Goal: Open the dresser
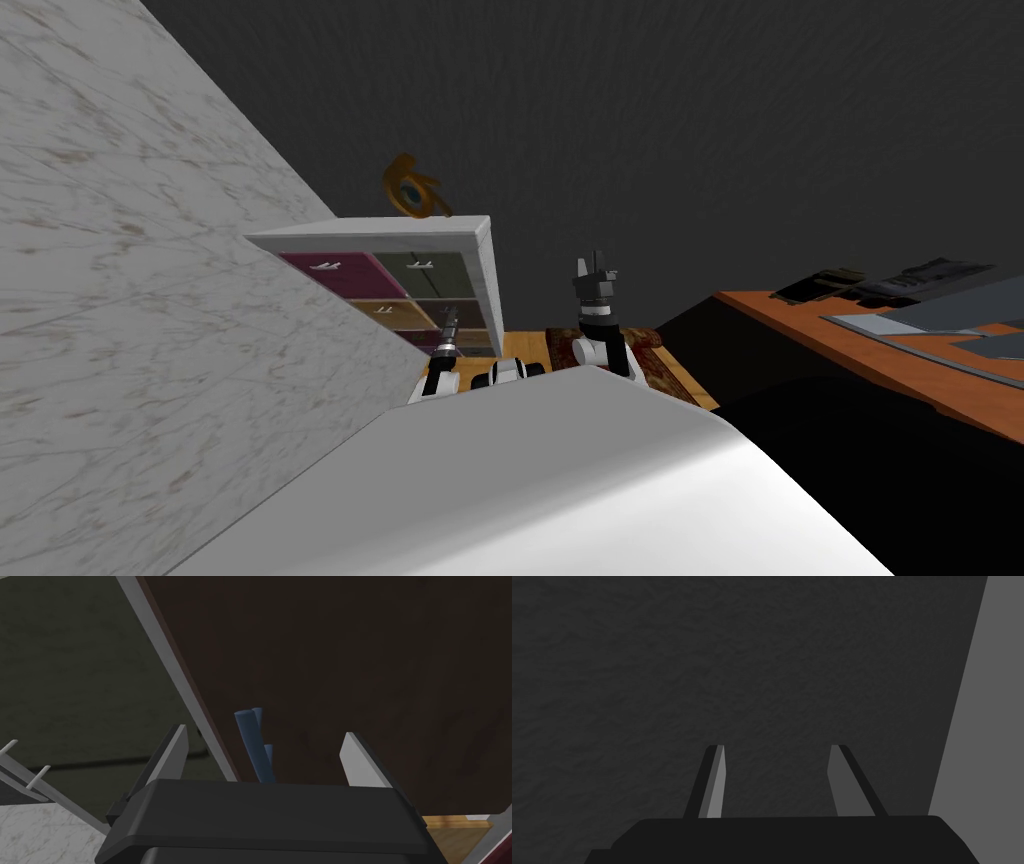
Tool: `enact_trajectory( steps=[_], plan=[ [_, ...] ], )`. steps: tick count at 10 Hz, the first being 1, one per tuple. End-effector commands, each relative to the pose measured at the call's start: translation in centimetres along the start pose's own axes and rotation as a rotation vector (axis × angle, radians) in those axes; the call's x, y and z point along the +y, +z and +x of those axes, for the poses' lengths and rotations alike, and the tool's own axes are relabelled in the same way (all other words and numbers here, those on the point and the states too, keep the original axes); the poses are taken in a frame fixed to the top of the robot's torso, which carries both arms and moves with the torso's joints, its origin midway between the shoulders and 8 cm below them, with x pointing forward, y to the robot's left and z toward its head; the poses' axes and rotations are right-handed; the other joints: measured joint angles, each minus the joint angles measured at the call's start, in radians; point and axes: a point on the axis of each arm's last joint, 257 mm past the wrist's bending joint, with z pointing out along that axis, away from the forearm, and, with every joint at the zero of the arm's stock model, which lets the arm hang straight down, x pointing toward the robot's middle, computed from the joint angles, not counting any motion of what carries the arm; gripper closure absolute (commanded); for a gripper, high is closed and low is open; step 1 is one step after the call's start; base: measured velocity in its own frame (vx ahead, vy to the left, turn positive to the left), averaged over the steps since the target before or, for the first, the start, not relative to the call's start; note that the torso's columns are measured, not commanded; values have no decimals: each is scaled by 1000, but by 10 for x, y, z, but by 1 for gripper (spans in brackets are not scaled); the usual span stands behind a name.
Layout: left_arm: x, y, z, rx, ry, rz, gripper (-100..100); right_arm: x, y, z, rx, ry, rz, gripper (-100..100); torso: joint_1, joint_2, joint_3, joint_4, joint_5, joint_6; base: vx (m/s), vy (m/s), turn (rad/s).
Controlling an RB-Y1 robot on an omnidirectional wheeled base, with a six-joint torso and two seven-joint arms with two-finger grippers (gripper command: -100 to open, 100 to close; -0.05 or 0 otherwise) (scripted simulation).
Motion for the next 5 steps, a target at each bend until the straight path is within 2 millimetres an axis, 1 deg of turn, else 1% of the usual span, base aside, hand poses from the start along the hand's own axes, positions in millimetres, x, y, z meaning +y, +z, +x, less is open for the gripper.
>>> enact_trajectory(
  steps=[1,2,3,4,5],
  plan=[
    [-6,5,-2,-1,0,-2,-100,0,0,0,0,0,0,0,2,0,0,0,0,0,64,-10,-15],
    [-4,3,0,-1,-1,1,-100,0,0,0,0,0,0,0,2,-3,-2,-1,0,0,41,-5,-4],
    [-4,3,-1,-1,-1,-1,100,0,0,0,0,0,0,0,1,-1,-1,-1,0,0,6,-1,1],
    [-6,1,-1,1,0,1,100,0,0,0,0,0,0,0,1,1,0,0,0,0,-81,3,0],
    [-7,0,-1,2,0,2,100,0,0,0,0,0,0,0,3,3,2,-3,2,-2,-140,15,11]
  ],
)
